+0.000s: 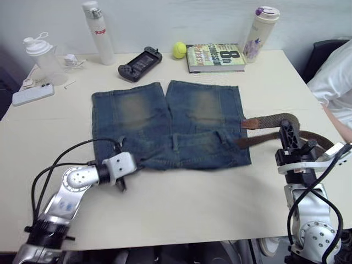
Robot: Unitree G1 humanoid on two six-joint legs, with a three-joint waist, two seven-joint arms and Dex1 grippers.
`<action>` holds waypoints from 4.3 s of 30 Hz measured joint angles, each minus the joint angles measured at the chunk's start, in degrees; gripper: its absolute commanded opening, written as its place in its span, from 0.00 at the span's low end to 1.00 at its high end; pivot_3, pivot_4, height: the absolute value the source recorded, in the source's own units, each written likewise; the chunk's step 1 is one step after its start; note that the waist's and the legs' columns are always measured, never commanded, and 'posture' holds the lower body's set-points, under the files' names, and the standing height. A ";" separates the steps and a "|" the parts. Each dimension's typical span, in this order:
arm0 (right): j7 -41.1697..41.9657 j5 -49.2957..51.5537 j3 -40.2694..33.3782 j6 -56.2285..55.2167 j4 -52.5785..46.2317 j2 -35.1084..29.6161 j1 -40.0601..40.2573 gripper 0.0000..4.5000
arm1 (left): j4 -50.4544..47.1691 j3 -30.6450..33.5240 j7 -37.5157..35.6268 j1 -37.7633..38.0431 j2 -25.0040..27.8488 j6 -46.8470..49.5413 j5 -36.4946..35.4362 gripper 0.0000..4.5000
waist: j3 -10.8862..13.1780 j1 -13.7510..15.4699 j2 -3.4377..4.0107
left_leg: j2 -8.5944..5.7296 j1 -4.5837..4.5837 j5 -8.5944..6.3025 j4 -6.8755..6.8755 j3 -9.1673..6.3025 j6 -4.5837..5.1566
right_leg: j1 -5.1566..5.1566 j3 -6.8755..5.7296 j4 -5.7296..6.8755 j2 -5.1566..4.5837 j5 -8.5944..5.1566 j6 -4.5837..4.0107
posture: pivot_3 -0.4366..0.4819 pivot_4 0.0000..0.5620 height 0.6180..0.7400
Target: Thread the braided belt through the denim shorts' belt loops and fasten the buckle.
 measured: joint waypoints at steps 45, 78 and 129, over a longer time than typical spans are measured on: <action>7.76 -17.25 5.68 17.22 17.88 -8.46 -9.11 0.00 | -9.99 7.87 -5.04 -13.28 0.15 39.82 -34.88 0.60 | 0.01 0.34 0.05 | -0.09 -0.08 0.06 0.07 -0.01 -0.10 | -0.04 0.02 0.05 0.00 0.00 0.00 | 0.48 0.27 1.00; -11.48 -2.95 -4.69 33.95 28.65 2.82 -19.00 0.00 | 41.70 -22.30 0.91 -44.22 -22.66 -25.97 12.16 0.60 | -0.40 1.31 -0.61 | 0.09 -0.03 0.09 0.17 0.05 -0.15 | -0.02 0.06 0.11 0.20 0.01 0.00 | 0.48 0.27 1.00; -16.41 5.16 -1.67 31.44 26.97 2.56 -16.79 0.00 | 55.02 -22.38 15.19 -45.54 -25.02 -40.73 19.57 0.51 | -0.53 1.21 -0.50 | 0.22 -0.06 0.15 0.12 0.21 -0.24 | -0.18 -0.09 0.17 0.21 0.00 -0.02 | 0.48 0.27 1.00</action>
